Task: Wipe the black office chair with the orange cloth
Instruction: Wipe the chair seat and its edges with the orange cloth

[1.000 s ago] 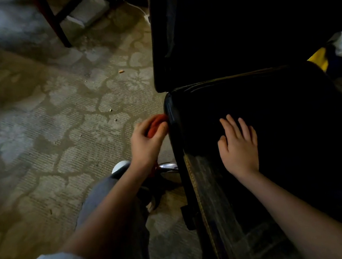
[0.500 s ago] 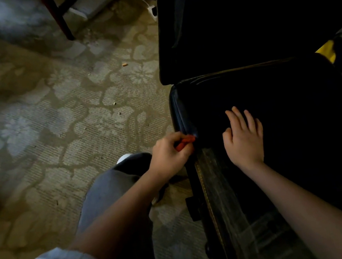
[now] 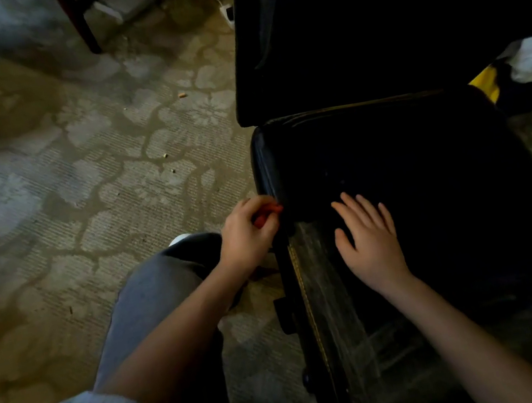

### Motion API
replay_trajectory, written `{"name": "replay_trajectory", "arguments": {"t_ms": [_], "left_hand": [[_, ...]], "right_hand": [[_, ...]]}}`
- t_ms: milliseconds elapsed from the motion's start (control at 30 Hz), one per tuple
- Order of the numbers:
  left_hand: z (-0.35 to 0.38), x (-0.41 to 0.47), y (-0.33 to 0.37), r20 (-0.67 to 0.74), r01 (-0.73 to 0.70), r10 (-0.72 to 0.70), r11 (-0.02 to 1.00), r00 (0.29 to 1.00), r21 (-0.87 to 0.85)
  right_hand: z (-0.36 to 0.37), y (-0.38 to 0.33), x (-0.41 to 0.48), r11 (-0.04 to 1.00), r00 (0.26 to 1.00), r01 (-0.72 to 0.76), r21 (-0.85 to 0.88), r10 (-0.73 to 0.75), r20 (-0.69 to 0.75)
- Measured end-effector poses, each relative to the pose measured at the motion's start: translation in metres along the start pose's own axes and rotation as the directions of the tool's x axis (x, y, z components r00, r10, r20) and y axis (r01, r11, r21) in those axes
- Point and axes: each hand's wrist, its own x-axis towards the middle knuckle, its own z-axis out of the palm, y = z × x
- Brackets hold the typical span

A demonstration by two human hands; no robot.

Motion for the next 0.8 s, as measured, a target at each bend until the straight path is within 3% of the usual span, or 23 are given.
{"name": "replay_trajectory", "arguments": {"t_ms": [100, 267, 567, 633, 700, 800], "left_hand": [[0.002, 0.0, -0.002, -0.015, 0.009, -0.009, 1.0, 1.0, 0.022], [0.001, -0.01, 0.008, 0.021, -0.029, 0.028, 0.996, 0.999, 0.089], [0.001, -0.05, 0.018, 0.247, -0.034, -0.014, 0.981, 0.969, 0.189], [0.003, -0.057, 0.014, 0.233, -0.009, -0.015, 0.995, 0.972, 0.103], [0.005, -0.056, 0.01, 0.066, 0.079, -0.072, 0.99, 0.995, -0.114], [0.007, -0.03, 0.003, -0.174, 0.228, -0.361, 0.827, 0.916, -0.513]], "right_hand": [[0.008, 0.002, -0.013, 1.0, 0.993, 0.003, -0.024, -0.001, 0.115], [0.015, -0.001, -0.014, 0.994, 0.997, 0.005, -0.111, 0.004, 0.082], [0.016, -0.002, -0.014, 0.991, 0.997, -0.003, -0.133, 0.014, 0.078], [0.017, -0.001, -0.014, 0.991, 0.997, -0.004, -0.131, 0.013, 0.071], [0.016, -0.001, -0.014, 0.992, 0.998, -0.003, -0.127, 0.012, 0.069], [0.016, -0.002, -0.013, 0.992, 0.997, -0.008, -0.128, 0.018, 0.078]]}}
